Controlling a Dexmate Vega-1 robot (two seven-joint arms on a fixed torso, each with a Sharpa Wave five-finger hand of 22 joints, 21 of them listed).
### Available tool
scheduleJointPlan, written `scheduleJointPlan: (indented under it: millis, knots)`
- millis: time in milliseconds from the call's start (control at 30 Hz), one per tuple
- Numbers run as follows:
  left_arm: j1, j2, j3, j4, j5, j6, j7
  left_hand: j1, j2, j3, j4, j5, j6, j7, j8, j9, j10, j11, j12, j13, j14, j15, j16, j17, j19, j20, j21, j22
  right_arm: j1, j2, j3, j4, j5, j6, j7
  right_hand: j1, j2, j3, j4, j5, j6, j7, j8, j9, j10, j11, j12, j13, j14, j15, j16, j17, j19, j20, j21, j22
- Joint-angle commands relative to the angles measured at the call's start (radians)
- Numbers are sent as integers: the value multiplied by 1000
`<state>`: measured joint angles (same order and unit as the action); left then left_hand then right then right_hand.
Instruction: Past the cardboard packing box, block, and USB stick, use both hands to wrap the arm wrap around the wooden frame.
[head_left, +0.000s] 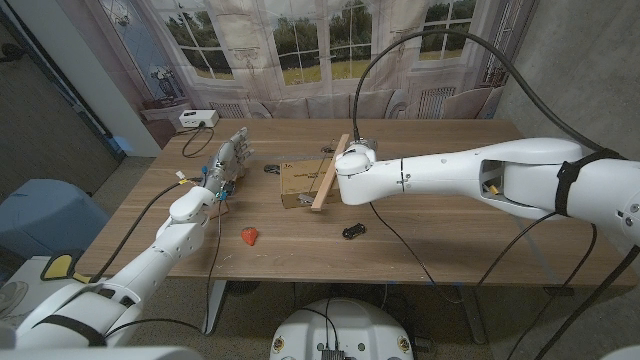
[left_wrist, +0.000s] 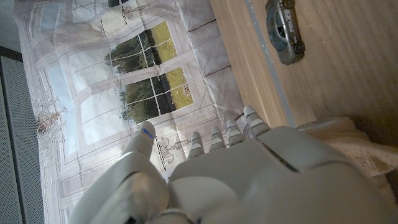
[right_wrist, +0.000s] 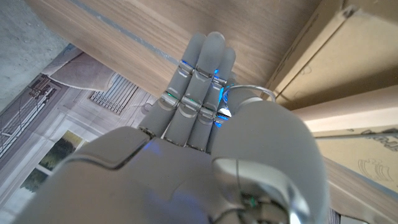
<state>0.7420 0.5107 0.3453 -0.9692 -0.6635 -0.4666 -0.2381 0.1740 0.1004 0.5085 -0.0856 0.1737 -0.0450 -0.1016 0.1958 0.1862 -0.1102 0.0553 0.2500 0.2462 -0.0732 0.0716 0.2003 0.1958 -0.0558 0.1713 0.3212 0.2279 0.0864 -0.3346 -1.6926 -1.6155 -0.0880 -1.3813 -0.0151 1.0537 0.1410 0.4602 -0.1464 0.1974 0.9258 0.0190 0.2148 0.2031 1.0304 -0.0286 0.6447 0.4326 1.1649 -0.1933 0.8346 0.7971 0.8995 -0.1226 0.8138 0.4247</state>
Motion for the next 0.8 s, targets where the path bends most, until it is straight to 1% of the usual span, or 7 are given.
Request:
scheduleJointPlan:
  millis: [33, 133, 200, 367, 633, 767, 800]
  knots:
    - [-9, -10, 0, 26, -6, -8, -15, -7, 2, 4, 1, -1, 3, -3, -1, 1, -7, -3, -4, 1, -11, -2, -4, 0, -4, 0, -2, 0, -73, -84, 51, -49, -100, 206, -154, 8, -6, -9, 0, 12, 57, 11, 6, 2, -10, -5, -15, -11, 43, -32, -10, 0, 2, -80, 11, 2]
    - [-9, -11, 0, 28, -8, -7, -16, -8, 2, 4, 1, -1, 3, -2, -1, 1, -7, -2, -4, 1, -11, -2, -4, 0, -6, 0, -2, 0, -90, -94, 60, -32, -155, 299, -161, 8, -10, -17, 2, 17, 58, 10, 6, 2, -21, -8, -32, -24, 39, -31, -29, -10, -11, -80, 18, 2]
    - [-10, -13, 0, 31, -9, -6, -16, -8, 3, 4, 1, -1, 3, -2, -1, 1, -7, -2, -4, 0, -12, -2, -4, 0, -6, 1, -3, 0, -98, -94, 72, -11, -184, 359, -145, 10, -10, -24, 6, 24, 58, 5, 5, 3, -28, -8, -51, -40, 28, -32, -65, -37, -24, -79, 28, 1]
    - [-12, -17, 0, 39, -9, -11, -17, -10, 3, 4, 1, -1, 3, -2, -2, 1, -8, -4, -5, 0, -12, -1, -3, 0, -6, 0, -2, 0, -124, -63, 106, 62, -273, 469, -109, 14, -10, -30, 9, 31, 55, -3, 3, 3, -34, -9, -69, -56, 25, -32, -97, -60, -35, -79, 39, 0]
    - [-11, -23, -3, 54, -13, -19, -20, -11, 3, 5, 2, -1, 2, -2, -2, 1, -9, -2, -5, 0, -13, -1, -4, 0, -6, 0, -2, 0, -170, -16, 188, 137, -397, 587, -67, 22, -11, -37, 8, 38, 41, 5, -4, 3, -28, -6, -83, -73, 50, -32, -106, -63, -39, -79, 54, -2]
    - [-12, -25, -4, 60, -15, -24, -23, -11, 4, 5, 2, -1, 3, -2, -2, 1, -7, -3, -5, -1, -13, -2, -3, 0, -7, 0, -2, -1, -190, -1, 239, 154, -432, 626, -32, 34, -13, -42, 4, 44, 17, 15, -11, 4, -17, 5, -93, -87, 78, -32, -103, -52, -32, -80, 74, -2]
    - [-11, -26, -5, 62, -15, -26, -21, -11, 4, 5, 2, -1, 2, -2, -2, 1, -8, -2, -5, -1, -13, -2, -3, 0, -6, 0, -2, -1, -196, 1, 262, 155, -424, 640, -17, 42, -13, -43, 2, 46, 6, 18, -14, 5, -13, 13, -97, -93, 86, -33, -105, -49, -29, -81, 82, -2]
